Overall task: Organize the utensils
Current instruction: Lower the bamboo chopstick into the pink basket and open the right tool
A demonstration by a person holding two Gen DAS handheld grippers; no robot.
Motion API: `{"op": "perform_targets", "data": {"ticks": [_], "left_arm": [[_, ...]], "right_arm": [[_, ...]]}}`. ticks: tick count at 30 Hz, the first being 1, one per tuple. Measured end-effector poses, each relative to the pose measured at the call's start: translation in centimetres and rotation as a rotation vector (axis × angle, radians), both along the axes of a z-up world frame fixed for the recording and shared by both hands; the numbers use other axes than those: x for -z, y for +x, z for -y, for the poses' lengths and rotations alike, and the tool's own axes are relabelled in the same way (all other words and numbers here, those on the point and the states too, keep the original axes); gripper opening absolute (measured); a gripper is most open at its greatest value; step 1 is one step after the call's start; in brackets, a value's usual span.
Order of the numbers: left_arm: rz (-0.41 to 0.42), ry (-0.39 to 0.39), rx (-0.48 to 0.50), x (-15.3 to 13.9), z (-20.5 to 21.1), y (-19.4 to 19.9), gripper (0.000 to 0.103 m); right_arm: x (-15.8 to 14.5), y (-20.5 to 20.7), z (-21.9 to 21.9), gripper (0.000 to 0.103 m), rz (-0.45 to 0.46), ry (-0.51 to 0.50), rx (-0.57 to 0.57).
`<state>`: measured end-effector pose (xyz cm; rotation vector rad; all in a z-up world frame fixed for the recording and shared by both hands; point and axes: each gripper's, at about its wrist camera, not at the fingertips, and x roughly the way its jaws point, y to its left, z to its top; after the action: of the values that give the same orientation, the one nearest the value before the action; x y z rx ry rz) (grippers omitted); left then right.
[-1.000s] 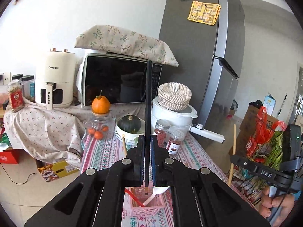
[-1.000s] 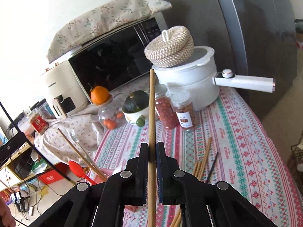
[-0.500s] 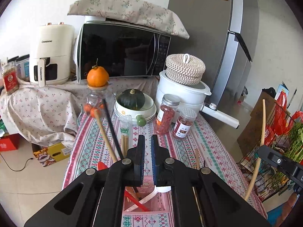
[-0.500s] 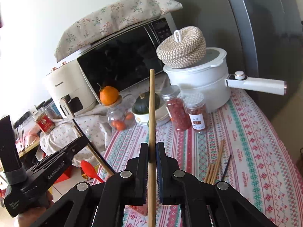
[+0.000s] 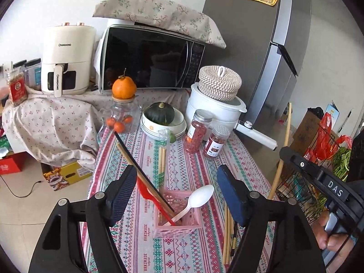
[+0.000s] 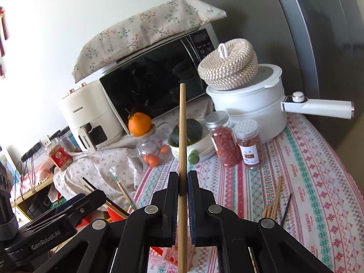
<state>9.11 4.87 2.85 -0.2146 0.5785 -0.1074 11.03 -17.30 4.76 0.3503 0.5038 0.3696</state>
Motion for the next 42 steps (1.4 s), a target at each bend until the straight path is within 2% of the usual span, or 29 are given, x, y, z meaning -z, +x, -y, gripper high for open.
{"op": "perform_targets", "data": {"ticks": [8, 15, 20, 28, 33, 35, 37, 42], "left_arm": [[-0.042, 0.057, -0.008, 0.9, -2.5, -2.1, 0.081], [-0.100, 0.067, -0.022, 2.4, -4.6, -2.3, 0.081], [-0.128, 0.077, -0.022, 3.1, -5.4, -2.1, 0.081], [-0.170, 0.094, -0.013, 4.1, -5.7, -1.8, 0.081], [-0.204, 0.061, -0.004, 4.7, -5.8, -1.5, 0.081], [-0.219, 0.040, 0.000, 4.8, -5.8, -1.3, 0.081], [-0.233, 0.016, 0.003, 5.0, -5.7, -1.2, 0.081], [-0.259, 0.004, 0.030, 5.3, -4.6, -1.2, 0.081]], "right_arm": [[-0.4, 0.8, -2.7, 0.006, 0.078, 0.029, 0.021], [-0.8, 1.9, -6.1, 0.006, 0.157, 0.005, 0.043], [-0.2, 2.7, -8.6, 0.006, 0.189, -0.058, 0.058], [2.2, 3.5, -11.8, 0.006, 0.200, -0.224, 0.041], [3.3, 3.5, -12.5, 0.007, 0.177, -0.269, -0.011], [3.5, 3.3, -12.4, 0.011, 0.158, -0.254, -0.033], [3.3, 3.0, -12.1, 0.031, 0.143, -0.233, -0.050], [2.2, 1.8, -10.0, 0.058, 0.134, -0.180, -0.081]]}}
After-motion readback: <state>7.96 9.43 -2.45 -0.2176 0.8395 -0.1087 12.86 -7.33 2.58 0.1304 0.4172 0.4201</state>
